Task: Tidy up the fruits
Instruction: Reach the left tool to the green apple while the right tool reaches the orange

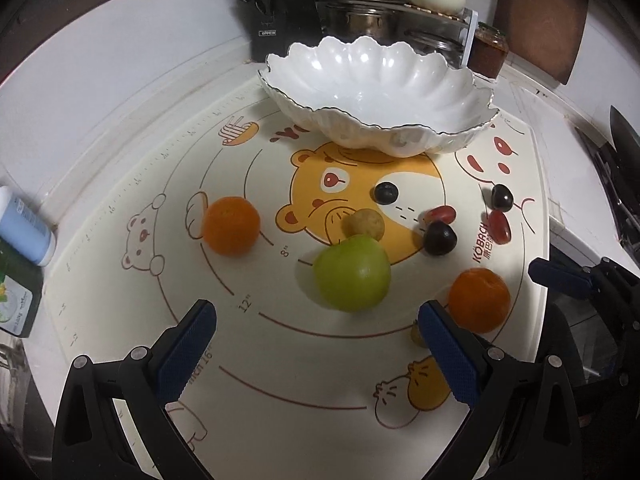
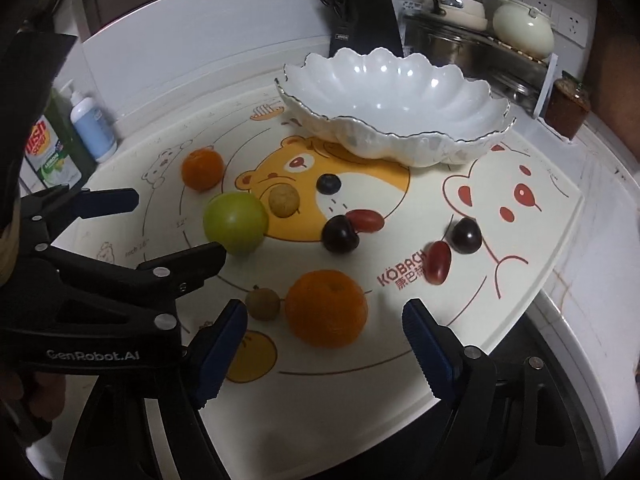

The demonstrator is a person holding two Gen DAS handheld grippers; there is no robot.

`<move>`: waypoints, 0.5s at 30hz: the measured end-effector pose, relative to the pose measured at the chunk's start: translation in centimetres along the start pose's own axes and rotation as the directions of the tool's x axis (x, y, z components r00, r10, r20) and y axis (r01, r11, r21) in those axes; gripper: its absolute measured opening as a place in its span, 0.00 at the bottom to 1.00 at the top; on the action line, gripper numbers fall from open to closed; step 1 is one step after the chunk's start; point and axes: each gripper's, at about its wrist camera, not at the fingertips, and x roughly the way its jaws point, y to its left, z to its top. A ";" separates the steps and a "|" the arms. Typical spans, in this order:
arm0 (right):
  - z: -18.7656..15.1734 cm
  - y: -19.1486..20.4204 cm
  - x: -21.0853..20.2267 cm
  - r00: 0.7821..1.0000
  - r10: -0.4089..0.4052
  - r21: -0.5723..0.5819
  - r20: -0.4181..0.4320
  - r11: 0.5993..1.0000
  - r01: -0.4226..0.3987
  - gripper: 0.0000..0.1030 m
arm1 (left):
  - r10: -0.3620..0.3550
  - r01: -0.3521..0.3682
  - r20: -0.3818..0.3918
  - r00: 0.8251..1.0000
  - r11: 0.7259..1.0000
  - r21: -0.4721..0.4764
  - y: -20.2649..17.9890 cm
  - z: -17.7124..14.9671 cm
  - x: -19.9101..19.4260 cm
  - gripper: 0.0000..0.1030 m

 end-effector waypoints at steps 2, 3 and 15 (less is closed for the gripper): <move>0.1 -0.4 0.3 1.000 -0.001 0.021 -0.006 1.000 0.001 0.78 | -0.006 0.006 -0.005 1.000 1.000 -0.002 0.0 0.3 0.4 1.00; 0.2 -0.6 0.4 1.000 -0.004 0.029 -0.010 1.000 0.004 0.76 | -0.006 0.006 -0.006 1.000 1.000 0.001 -0.1 0.3 0.6 1.00; 0.4 -1.7 2.6 0.996 0.080 0.091 -0.046 0.993 -0.076 0.59 | -0.023 0.024 -0.061 0.998 1.000 0.021 -1.0 1.4 3.3 0.81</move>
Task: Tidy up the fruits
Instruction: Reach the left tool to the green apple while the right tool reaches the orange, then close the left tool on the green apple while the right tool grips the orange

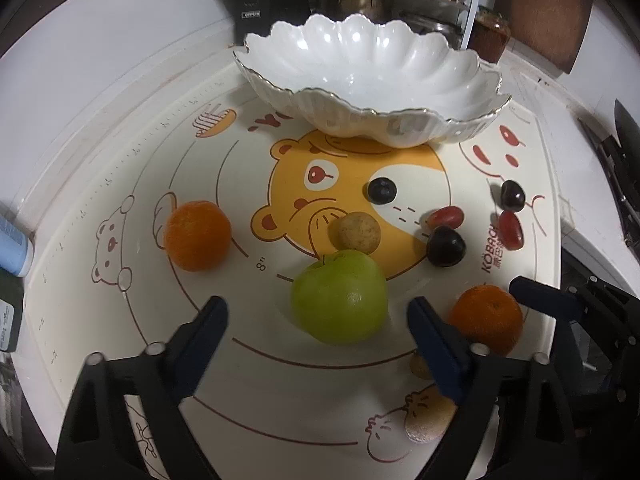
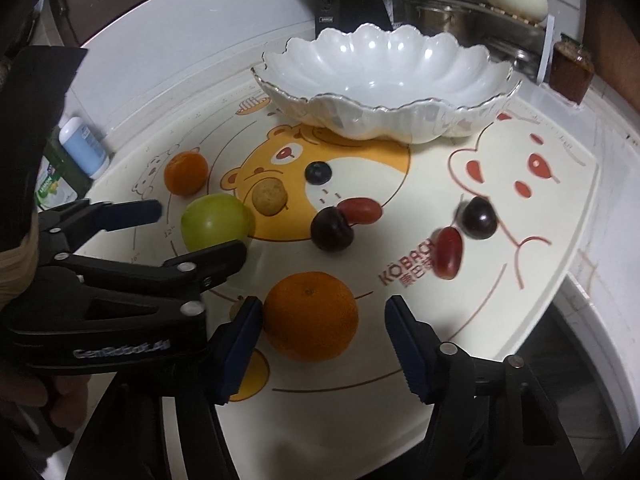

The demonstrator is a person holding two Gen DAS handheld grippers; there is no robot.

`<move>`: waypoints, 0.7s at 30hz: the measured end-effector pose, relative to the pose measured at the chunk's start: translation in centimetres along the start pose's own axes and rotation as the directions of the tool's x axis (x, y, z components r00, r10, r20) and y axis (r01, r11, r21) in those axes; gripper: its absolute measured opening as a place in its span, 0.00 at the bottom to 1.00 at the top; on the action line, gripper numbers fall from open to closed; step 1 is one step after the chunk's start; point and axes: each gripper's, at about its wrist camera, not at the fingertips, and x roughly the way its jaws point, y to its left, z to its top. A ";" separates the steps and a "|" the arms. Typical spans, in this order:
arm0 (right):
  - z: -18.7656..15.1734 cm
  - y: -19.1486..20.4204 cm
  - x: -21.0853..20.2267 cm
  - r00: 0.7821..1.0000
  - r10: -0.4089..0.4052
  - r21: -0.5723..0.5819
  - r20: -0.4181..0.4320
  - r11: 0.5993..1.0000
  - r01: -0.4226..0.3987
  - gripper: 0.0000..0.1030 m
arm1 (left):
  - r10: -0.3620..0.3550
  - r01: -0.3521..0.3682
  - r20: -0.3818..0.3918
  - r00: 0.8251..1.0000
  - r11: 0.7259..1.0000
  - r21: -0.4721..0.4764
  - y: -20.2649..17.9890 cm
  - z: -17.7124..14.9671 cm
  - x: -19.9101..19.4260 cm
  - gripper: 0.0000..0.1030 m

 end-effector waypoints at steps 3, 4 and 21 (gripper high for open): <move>-0.1 0.1 0.2 1.000 0.021 0.000 0.005 1.000 -0.021 0.54 | -0.017 0.017 -0.028 0.999 1.000 -0.009 -0.1 0.0 0.8 0.64; -0.1 0.1 0.3 1.000 0.029 0.000 0.005 1.000 -0.029 0.50 | -0.020 0.019 -0.035 0.999 1.000 -0.006 -0.2 -0.1 1.0 0.61; -0.6 0.4 -0.6 0.999 0.017 -0.018 0.036 1.000 -0.017 0.46 | -0.019 0.018 -0.024 1.000 0.999 -0.027 -0.4 -1.0 -0.3 0.46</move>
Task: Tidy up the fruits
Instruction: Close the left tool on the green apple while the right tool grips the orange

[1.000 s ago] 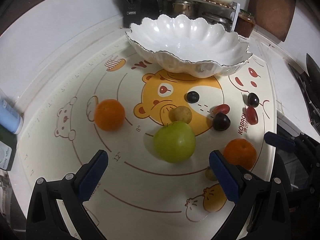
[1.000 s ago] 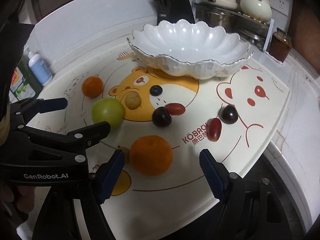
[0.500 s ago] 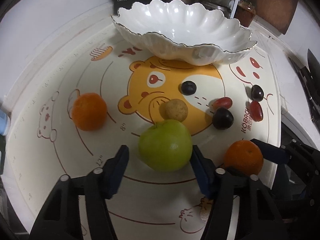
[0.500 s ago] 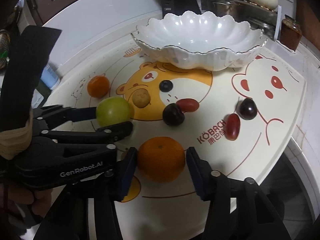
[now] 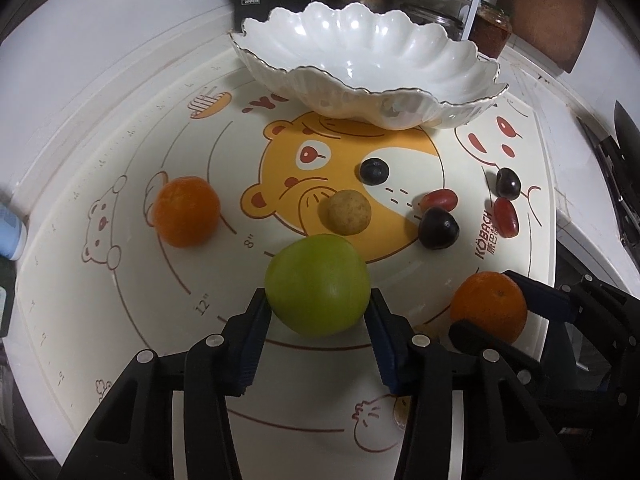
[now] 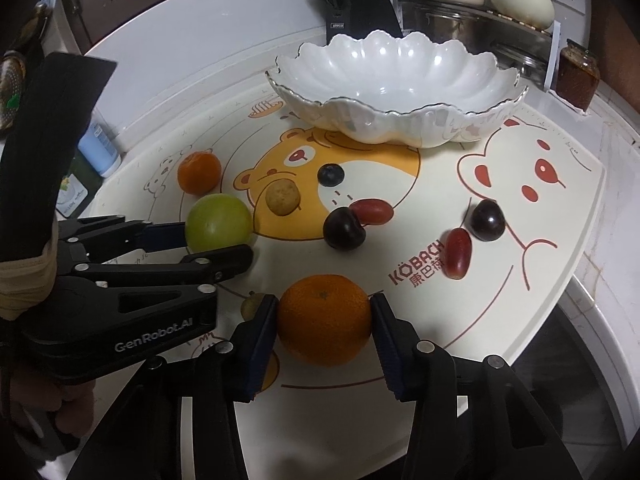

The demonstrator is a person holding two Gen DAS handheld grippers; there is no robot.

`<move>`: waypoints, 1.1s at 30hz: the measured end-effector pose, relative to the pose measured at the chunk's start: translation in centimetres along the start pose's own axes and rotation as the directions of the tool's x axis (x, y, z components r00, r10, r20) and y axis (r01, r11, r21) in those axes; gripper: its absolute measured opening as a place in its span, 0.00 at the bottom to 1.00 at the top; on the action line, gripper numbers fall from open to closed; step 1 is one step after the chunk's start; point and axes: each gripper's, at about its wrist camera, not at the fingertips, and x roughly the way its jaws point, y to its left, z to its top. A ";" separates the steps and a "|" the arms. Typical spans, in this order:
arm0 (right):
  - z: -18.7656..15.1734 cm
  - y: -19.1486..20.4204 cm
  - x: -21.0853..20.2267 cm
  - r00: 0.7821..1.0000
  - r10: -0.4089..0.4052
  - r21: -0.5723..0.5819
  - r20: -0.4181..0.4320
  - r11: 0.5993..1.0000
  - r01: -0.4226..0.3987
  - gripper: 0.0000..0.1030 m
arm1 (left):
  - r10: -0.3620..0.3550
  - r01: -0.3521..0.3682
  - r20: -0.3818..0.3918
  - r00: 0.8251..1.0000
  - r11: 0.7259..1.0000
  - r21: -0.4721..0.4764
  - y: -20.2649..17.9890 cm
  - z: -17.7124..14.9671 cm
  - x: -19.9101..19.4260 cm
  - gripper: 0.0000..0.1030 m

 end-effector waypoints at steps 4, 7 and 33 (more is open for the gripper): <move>0.1 -0.2 -0.8 1.000 -0.007 0.011 0.022 1.000 0.007 0.46 | 0.003 -0.003 0.007 1.000 1.000 0.004 -0.3 -0.4 -0.7 0.45; 0.1 -0.4 -1.6 0.999 -0.012 0.018 0.041 1.000 0.011 0.46 | 0.006 -0.007 0.021 1.000 1.000 0.006 -0.7 -0.5 -1.4 0.44; -0.4 -0.9 -3.7 0.994 -0.043 0.034 0.097 0.999 0.039 0.46 | 0.042 -0.044 0.071 0.997 0.999 0.019 -1.8 -1.1 -1.7 0.64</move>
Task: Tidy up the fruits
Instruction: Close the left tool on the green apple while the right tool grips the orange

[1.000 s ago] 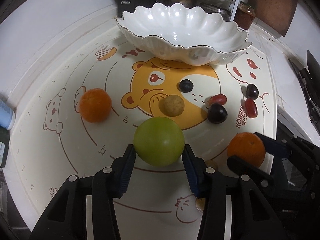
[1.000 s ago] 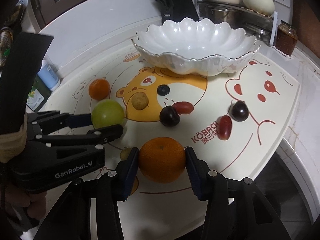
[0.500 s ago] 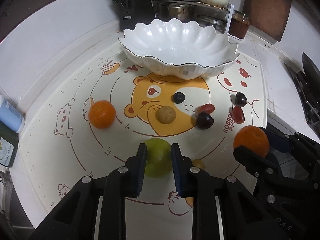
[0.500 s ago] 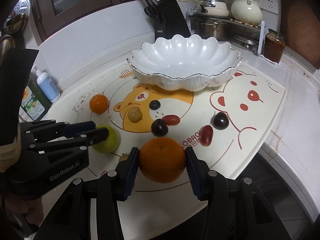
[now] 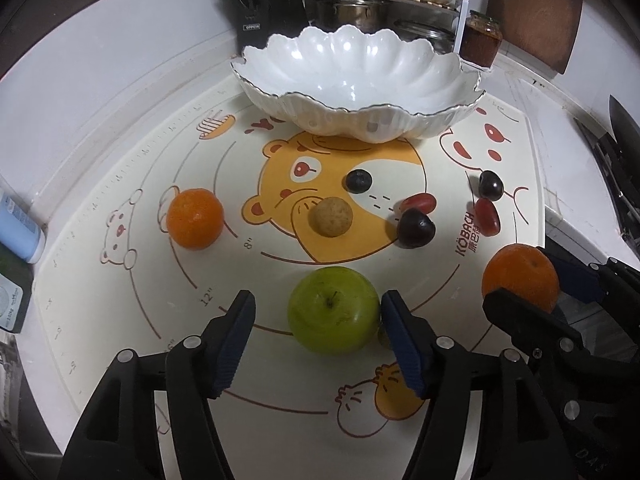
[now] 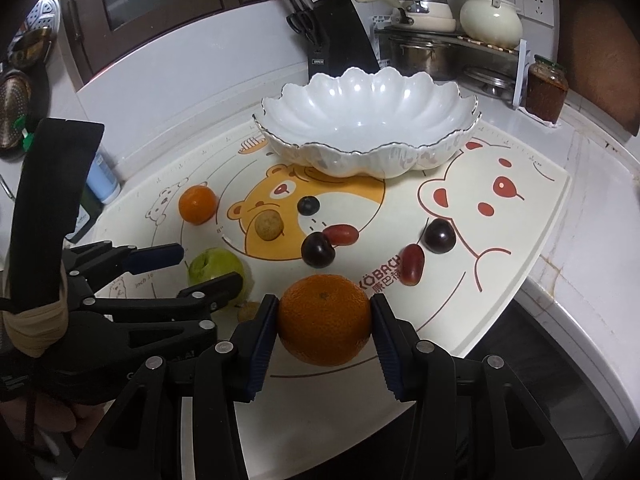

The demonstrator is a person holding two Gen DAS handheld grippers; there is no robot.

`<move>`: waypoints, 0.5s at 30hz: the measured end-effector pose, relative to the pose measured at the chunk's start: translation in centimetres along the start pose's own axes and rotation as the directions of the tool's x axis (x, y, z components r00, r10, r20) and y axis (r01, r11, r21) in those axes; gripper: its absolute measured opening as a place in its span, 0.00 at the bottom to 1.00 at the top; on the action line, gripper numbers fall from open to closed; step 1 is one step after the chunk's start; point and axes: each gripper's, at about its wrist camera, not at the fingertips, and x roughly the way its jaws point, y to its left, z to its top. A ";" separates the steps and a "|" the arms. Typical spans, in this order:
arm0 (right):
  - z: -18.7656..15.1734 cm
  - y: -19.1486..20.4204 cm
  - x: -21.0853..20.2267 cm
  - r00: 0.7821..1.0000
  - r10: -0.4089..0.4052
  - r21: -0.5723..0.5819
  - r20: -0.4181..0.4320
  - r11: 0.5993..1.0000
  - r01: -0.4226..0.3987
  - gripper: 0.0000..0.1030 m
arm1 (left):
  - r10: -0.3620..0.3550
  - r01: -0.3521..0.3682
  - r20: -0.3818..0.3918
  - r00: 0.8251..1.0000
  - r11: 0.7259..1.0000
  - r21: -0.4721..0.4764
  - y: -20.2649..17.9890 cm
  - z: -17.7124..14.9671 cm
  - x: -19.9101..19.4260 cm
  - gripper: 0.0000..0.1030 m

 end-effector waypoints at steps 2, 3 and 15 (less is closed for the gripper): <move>0.0 -0.1 0.3 1.000 0.000 0.006 -0.007 1.000 0.000 0.46 | -0.010 0.010 -0.008 1.000 1.000 0.001 -0.1 0.1 0.5 0.64; -0.1 -0.2 0.4 1.000 -0.001 0.009 -0.011 1.000 0.002 0.46 | -0.011 0.011 -0.011 1.000 1.000 0.002 -0.2 0.1 0.7 0.63; -0.2 -0.6 1.3 0.999 -0.009 0.023 -0.034 1.000 0.010 0.46 | -0.034 0.034 -0.023 0.999 0.999 0.001 -0.2 0.1 1.6 0.47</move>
